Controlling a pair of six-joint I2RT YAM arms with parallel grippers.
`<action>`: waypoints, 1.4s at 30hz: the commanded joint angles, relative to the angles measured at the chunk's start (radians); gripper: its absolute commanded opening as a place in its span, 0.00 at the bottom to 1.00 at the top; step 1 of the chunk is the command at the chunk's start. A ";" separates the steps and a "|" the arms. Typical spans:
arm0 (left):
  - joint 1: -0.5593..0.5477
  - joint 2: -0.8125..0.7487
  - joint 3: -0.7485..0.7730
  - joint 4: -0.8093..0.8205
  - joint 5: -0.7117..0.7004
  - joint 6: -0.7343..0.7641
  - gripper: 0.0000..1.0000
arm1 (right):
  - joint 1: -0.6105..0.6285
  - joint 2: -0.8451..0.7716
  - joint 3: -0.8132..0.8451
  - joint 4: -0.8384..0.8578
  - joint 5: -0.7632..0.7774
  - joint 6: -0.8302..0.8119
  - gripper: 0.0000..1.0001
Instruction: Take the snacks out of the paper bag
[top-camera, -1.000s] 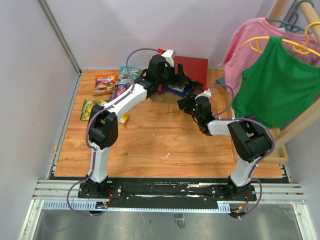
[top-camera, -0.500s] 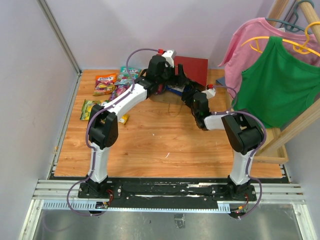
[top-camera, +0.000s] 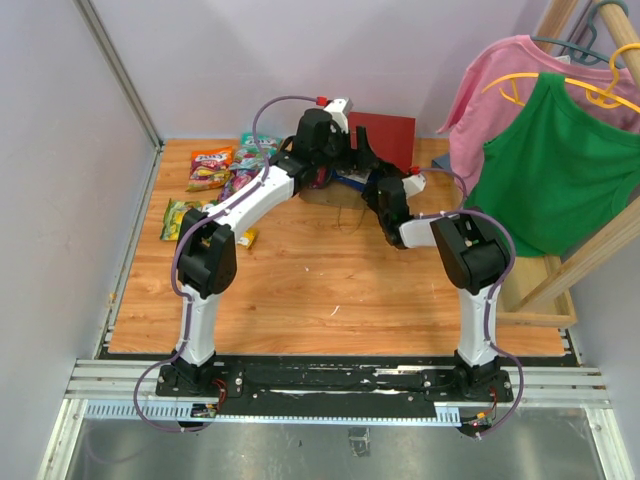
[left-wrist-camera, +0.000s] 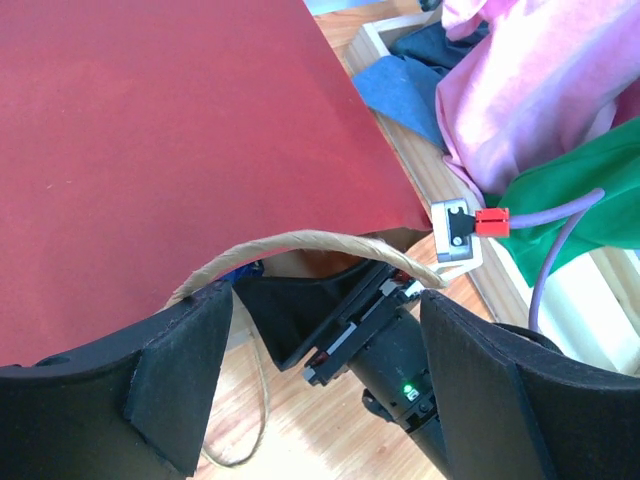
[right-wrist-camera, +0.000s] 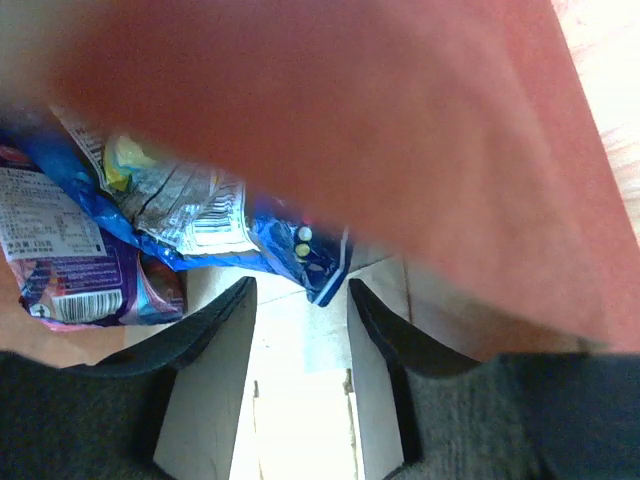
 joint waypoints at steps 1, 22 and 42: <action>0.004 0.017 0.045 0.010 0.022 -0.011 0.80 | -0.009 0.009 0.061 -0.115 0.052 0.044 0.43; 0.004 0.017 0.074 -0.008 0.062 -0.029 0.80 | -0.048 0.079 0.176 -0.193 0.088 0.021 0.27; -0.001 -0.097 -0.010 -0.008 0.127 -0.059 0.80 | -0.219 -0.079 -0.003 -0.086 -0.177 -0.064 0.01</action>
